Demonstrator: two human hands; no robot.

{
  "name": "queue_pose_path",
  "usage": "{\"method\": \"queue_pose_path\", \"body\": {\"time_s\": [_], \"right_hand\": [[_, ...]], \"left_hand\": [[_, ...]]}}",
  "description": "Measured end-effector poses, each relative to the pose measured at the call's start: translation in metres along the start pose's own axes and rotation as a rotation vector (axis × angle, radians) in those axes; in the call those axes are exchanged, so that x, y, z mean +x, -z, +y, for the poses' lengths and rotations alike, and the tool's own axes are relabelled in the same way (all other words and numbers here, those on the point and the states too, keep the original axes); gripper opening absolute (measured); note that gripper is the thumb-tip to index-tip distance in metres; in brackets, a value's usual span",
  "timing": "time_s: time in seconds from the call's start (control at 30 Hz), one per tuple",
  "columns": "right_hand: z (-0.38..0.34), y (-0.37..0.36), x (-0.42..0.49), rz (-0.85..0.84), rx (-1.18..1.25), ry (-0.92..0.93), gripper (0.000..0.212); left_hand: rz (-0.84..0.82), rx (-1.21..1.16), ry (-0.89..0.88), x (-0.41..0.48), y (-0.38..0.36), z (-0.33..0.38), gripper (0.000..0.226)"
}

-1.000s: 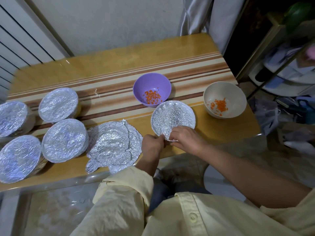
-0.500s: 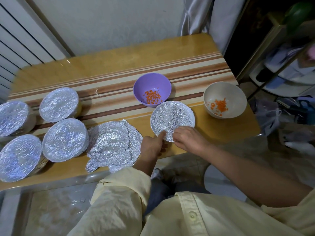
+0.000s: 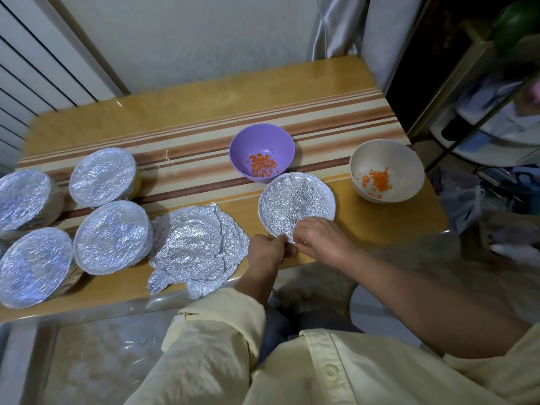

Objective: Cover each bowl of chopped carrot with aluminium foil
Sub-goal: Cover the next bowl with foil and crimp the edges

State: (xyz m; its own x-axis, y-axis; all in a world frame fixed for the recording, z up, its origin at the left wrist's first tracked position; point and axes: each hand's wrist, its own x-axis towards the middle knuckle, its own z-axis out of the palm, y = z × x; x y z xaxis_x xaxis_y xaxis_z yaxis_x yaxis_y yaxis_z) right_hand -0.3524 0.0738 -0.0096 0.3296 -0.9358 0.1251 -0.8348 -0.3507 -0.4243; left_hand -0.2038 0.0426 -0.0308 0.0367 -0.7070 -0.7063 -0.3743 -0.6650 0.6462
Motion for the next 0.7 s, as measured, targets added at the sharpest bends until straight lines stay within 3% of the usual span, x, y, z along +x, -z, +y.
{"method": "queue_pose_path", "body": {"time_s": [0.23, 0.53, 0.7], "right_hand": [[0.013, 0.008, -0.005, -0.021, -0.034, 0.044, 0.028], [0.011, 0.002, -0.003, -0.017, -0.017, 0.054, 0.021], [0.006, 0.001, -0.002, -0.006, -0.001, 0.033, 0.023]], "left_hand": [[0.01, 0.066, -0.024, 0.01, 0.007, 0.004, 0.024], [-0.007, -0.057, 0.059, -0.004, 0.002, 0.004, 0.048], [-0.021, -0.041, 0.054, 0.002, -0.007, 0.003, 0.028]]}}
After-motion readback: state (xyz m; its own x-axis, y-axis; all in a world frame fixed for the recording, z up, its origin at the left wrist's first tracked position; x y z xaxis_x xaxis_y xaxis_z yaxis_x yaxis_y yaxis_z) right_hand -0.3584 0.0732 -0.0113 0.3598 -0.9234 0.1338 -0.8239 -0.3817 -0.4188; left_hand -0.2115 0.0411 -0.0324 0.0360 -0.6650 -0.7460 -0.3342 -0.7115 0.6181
